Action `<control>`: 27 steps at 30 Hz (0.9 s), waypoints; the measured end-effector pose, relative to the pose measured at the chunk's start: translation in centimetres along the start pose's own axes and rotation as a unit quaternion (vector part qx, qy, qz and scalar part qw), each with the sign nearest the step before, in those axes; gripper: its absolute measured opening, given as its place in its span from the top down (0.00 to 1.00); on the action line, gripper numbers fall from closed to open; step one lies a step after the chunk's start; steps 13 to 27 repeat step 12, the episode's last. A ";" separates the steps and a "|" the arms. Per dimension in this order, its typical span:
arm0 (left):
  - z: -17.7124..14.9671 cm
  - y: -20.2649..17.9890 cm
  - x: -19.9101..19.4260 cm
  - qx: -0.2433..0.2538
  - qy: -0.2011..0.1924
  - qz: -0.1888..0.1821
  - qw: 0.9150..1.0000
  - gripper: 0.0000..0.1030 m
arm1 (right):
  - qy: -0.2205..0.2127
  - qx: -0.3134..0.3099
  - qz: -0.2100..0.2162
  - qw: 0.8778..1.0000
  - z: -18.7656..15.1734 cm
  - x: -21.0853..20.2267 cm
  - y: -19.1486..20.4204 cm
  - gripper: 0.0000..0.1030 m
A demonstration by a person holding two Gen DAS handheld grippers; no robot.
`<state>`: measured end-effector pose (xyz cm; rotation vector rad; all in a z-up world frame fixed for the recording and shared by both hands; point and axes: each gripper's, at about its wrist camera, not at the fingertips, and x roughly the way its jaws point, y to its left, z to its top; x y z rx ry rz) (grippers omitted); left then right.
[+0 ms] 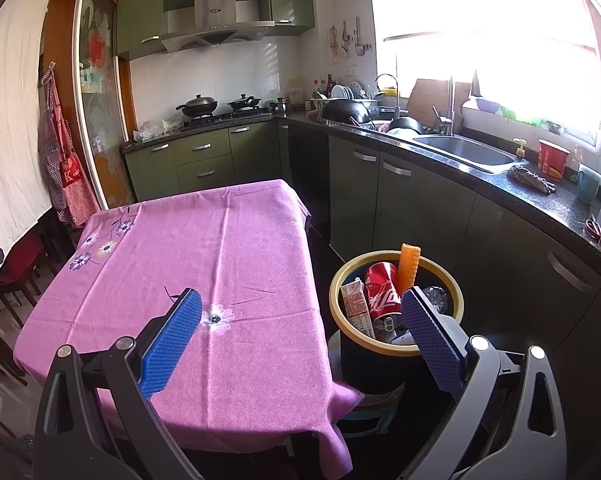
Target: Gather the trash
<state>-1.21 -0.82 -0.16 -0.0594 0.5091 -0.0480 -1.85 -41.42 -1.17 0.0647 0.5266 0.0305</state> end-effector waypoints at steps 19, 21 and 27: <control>0.0 1.0 1.9 -0.011 0.023 0.009 1.000 0.06 | 0.019 -0.010 0.001 1.000 0.3 1.7 0.3 0.05; 0.0 1.0 1.9 -0.011 0.023 0.009 1.000 0.06 | 0.019 -0.010 0.001 1.000 0.3 1.7 0.3 0.05; 0.0 1.0 1.9 -0.011 0.023 0.009 1.000 0.06 | 0.019 -0.010 0.001 1.000 0.3 1.7 0.3 0.05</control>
